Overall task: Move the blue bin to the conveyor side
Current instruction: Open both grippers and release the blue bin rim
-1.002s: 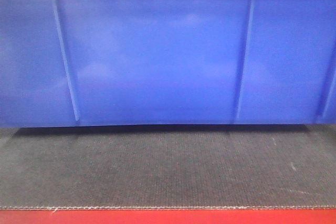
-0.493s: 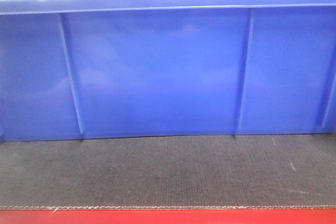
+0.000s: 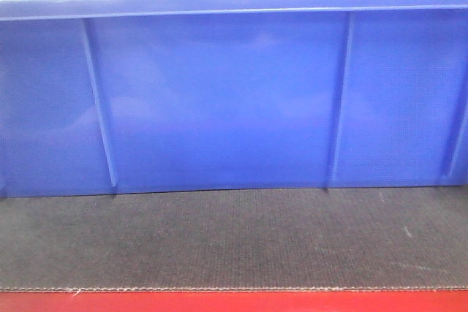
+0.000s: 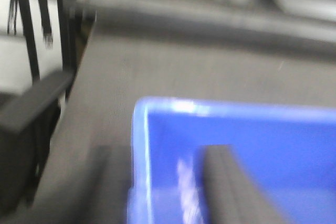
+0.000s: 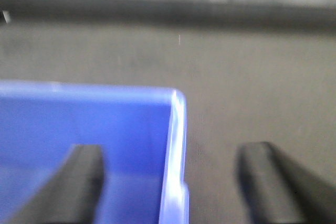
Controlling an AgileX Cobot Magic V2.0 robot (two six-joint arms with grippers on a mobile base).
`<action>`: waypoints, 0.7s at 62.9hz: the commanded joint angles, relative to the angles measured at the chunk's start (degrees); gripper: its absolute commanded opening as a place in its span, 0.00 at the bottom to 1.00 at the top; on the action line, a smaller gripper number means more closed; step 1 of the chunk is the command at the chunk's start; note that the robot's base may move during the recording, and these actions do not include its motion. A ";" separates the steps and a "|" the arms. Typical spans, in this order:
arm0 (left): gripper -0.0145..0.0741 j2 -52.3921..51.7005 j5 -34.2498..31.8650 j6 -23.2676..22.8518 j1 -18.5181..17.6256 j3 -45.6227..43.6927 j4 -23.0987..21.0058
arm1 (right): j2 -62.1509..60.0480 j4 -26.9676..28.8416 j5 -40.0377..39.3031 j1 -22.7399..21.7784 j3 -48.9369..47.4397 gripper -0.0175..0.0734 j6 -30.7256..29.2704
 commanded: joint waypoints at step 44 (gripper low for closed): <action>0.18 -14.30 -5.22 -0.15 2.31 12.67 -1.27 | -18.14 2.80 -8.98 -0.26 10.22 0.10 -0.62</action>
